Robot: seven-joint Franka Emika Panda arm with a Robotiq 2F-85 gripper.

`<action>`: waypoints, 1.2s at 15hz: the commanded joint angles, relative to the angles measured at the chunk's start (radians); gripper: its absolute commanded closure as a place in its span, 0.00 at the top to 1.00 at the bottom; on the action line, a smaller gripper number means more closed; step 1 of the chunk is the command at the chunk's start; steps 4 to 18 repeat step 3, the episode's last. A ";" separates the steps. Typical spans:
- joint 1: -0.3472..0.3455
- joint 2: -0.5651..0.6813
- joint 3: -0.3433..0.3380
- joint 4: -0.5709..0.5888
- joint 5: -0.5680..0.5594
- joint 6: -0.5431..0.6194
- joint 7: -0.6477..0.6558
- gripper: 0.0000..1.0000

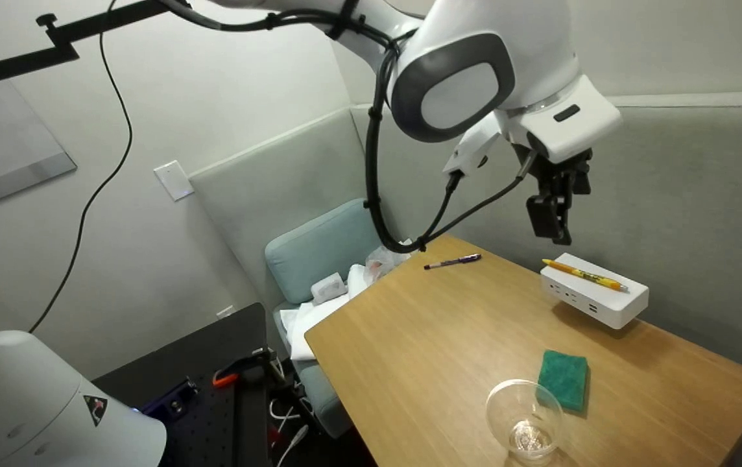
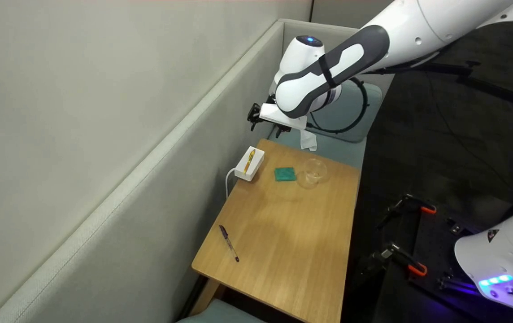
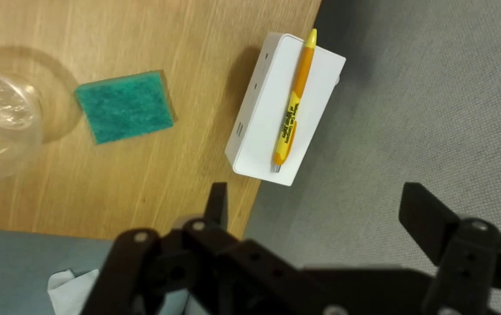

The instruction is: Put the yellow pen on top of the white device

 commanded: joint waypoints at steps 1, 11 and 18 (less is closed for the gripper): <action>-0.010 -0.120 0.008 -0.105 -0.006 -0.063 -0.059 1.00; -0.016 -0.145 0.014 -0.123 0.002 -0.083 -0.088 1.00; -0.016 -0.145 0.014 -0.123 0.002 -0.083 -0.088 1.00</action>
